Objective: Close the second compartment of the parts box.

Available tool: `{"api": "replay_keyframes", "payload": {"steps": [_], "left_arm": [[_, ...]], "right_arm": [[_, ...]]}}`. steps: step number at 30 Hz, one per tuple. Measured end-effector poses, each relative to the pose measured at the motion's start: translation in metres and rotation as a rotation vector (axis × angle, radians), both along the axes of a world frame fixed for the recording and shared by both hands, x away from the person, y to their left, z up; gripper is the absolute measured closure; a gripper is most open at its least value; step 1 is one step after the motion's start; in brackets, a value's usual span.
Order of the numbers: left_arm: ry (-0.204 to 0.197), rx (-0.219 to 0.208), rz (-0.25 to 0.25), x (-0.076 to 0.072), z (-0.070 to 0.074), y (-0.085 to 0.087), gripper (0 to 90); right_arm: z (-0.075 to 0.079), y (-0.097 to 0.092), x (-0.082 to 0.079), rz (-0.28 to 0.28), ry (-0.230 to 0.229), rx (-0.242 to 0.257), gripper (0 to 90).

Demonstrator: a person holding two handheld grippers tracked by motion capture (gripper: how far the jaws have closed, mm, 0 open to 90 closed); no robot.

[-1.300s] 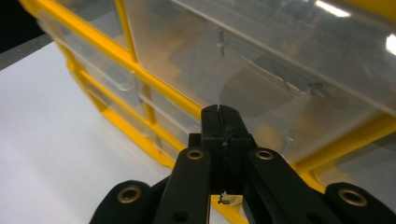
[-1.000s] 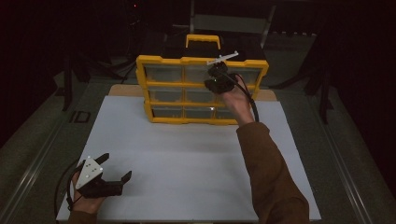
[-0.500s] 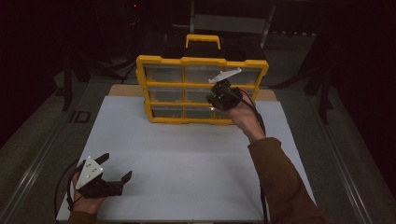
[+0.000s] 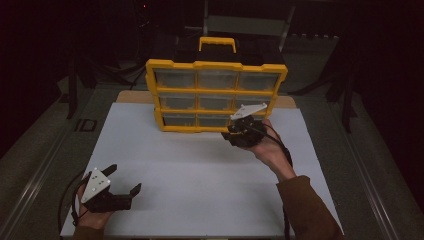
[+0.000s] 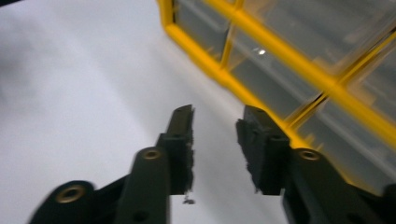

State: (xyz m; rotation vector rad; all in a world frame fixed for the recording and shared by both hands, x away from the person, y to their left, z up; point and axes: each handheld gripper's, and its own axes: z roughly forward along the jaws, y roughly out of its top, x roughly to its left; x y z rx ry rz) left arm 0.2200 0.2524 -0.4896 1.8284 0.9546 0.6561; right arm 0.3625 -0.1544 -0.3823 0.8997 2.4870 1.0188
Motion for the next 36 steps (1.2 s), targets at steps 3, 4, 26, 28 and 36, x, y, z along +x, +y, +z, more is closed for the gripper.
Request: {"api": "replay_keyframes", "payload": {"steps": [3,4,26,28,36], "left_arm": [[0.000,0.001,0.000,0.000,0.000,0.000,0.0],[0.000,0.001,0.000,0.000,0.000,0.000,0.0],[0.000,0.002,0.004,0.000,-0.001,-0.001,0.0],[0.001,0.004,0.004,0.001,-0.001,-0.001,0.0],[-0.001,0.003,0.007,0.001,-0.001,-0.001,0.0]], "right_arm": [[-0.013,-0.004,-0.010,0.011,-0.008,-0.005,55.2],[-0.018,-0.006,-0.013,0.016,-0.004,-0.001,52.4],[-0.090,-0.070,-0.072,-0.070,-0.040,0.145,10.9],[-0.094,-0.075,-0.078,-0.072,-0.062,0.178,10.8],[-0.104,-0.093,-0.097,-0.069,-0.146,0.262,10.0]]}}
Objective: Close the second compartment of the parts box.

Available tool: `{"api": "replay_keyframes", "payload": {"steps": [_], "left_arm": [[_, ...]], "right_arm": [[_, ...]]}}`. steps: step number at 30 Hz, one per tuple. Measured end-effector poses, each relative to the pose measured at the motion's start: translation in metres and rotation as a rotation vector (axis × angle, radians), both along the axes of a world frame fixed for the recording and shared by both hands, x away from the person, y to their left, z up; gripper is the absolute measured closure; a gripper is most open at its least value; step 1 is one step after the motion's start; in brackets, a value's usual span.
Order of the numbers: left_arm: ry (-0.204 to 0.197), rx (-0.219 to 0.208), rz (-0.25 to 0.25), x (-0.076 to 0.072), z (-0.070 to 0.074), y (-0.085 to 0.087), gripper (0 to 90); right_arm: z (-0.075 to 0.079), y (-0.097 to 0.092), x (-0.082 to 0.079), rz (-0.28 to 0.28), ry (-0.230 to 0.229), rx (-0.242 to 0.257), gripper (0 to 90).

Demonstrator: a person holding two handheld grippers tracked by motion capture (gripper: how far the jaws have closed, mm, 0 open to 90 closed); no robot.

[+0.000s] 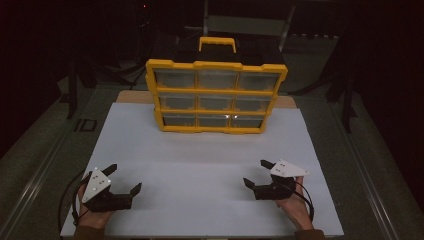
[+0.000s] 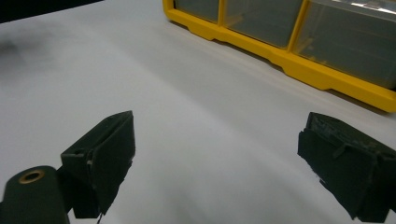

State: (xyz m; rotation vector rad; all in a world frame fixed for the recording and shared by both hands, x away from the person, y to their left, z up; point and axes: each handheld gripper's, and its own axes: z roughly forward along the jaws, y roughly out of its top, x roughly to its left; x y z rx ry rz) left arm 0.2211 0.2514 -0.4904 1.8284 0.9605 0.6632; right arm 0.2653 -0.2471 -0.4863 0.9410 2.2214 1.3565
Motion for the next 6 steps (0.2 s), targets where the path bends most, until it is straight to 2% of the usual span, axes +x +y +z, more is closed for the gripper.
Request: {"api": "replay_keyframes", "payload": {"steps": [6], "left_arm": [[0.000,0.004,0.008,0.0002,0.0001,0.0000,0.0]], "right_arm": [[-0.0065,-0.0071,-0.0030,0.001,-0.005,0.000,9.3]]}}
